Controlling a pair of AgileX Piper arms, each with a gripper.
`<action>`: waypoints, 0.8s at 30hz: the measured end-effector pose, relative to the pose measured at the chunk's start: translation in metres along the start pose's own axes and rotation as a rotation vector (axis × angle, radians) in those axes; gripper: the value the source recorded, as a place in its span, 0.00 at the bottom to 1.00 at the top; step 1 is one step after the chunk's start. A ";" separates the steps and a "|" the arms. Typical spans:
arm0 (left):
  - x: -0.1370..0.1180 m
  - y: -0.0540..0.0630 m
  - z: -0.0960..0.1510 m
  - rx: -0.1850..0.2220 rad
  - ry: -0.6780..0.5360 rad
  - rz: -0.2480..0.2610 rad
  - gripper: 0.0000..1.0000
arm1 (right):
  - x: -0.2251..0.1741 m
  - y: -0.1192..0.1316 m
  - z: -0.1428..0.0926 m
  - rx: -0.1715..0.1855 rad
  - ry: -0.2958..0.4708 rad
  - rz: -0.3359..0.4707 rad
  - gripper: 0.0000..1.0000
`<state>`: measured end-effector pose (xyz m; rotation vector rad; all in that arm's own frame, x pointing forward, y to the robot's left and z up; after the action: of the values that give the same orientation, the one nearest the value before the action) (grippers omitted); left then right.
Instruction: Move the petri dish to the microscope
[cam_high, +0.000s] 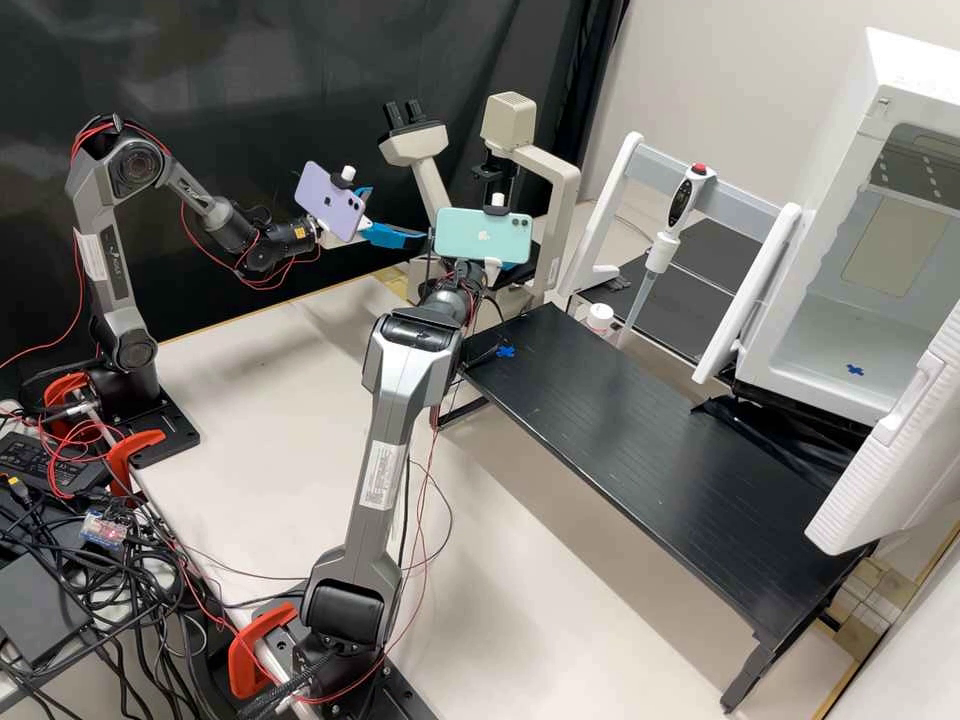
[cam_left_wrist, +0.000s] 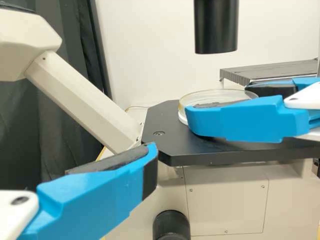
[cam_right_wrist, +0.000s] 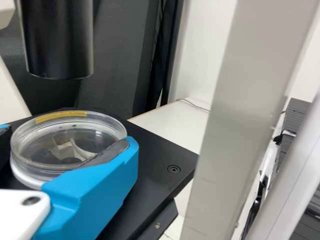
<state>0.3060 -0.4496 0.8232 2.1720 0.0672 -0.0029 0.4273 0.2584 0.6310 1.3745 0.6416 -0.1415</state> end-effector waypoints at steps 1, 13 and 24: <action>0.000 0.000 0.000 0.000 0.000 0.000 1.00 | 0.000 0.000 0.000 -0.002 0.002 -0.003 1.00; 0.000 0.000 0.000 0.000 0.000 0.000 1.00 | -0.020 -0.010 0.013 0.041 0.009 -0.016 1.00; 0.000 0.000 0.000 0.000 0.000 0.000 1.00 | -0.114 -0.002 0.002 -0.005 0.147 0.080 1.00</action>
<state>0.3060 -0.4496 0.8232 2.1720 0.0672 -0.0029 0.3335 0.2250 0.6865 1.4124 0.7080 0.0255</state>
